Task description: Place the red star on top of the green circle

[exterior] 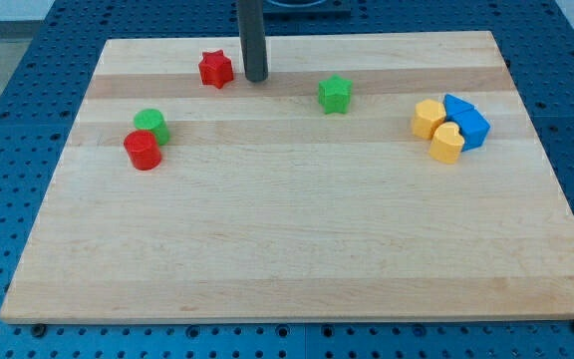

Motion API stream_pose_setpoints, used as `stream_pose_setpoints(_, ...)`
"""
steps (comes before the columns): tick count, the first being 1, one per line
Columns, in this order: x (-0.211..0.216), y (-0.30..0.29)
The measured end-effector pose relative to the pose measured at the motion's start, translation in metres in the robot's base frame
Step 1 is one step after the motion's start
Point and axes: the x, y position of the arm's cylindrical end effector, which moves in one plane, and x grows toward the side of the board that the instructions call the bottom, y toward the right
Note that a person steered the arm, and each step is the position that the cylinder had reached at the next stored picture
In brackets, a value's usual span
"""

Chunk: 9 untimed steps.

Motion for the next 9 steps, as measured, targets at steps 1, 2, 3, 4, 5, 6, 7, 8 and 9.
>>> stream_pose_setpoints(1,-0.028,0.000)
stream_pose_setpoints(2,-0.030,-0.011)
stream_pose_setpoints(3,-0.022,-0.019)
stream_pose_setpoints(4,-0.007,-0.024)
stream_pose_setpoints(5,-0.003,-0.042)
stream_pose_setpoints(6,-0.010,-0.057)
stream_pose_setpoints(7,-0.011,-0.072)
stream_pose_setpoints(8,-0.011,-0.089)
stream_pose_setpoints(9,-0.007,-0.106)
